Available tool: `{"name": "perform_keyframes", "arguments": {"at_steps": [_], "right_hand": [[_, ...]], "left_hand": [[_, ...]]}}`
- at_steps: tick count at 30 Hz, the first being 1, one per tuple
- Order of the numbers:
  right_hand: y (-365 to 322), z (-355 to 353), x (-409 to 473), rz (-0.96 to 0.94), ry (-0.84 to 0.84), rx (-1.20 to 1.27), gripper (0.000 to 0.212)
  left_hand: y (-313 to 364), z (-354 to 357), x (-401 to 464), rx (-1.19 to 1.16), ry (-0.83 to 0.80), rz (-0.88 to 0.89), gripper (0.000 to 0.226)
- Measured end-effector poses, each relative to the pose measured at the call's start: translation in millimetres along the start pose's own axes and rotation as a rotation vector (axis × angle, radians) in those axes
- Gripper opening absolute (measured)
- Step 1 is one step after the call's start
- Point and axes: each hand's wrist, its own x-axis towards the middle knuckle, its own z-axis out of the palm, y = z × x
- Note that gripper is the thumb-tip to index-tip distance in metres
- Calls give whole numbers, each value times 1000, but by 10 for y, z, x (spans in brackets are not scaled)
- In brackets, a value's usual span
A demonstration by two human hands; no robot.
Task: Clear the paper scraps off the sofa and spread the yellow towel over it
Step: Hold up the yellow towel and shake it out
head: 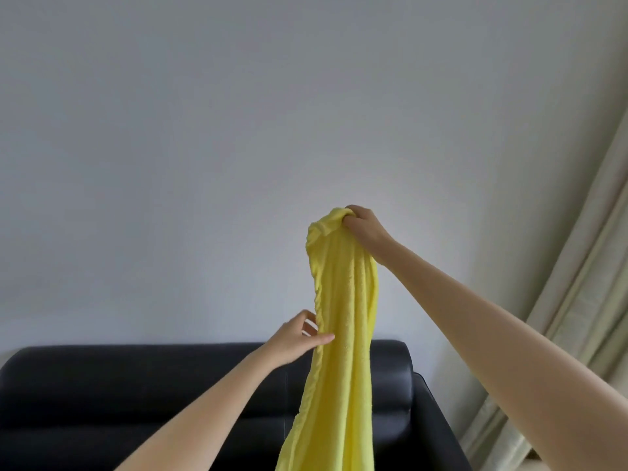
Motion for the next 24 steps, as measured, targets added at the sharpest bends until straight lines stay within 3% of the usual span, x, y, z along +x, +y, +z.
{"name": "perform_keyframes", "arguments": {"at_steps": [5,8,11,16,20,24], "right_hand": [[25,-113,65,68,97,-62,26],[196,-252,67,139,198,-183,32],[464,-413,-13,250,325,-324,31],[758,-450,-138,316,331,-314,23],[686,-249,-228,219,74,-216,42],[461,42,-379,251,-431,-10,38]], "left_hand": [[-144,199,48,-103,159,-12,44],[-64,83,5,-241,448,11,27],[33,-196,-41,-250,677,110,31],[166,-575,-12,-245,633,269,34],[242,-604,63,-185,628,292,27],[359,-574,109,-151,598,287,21]]}}
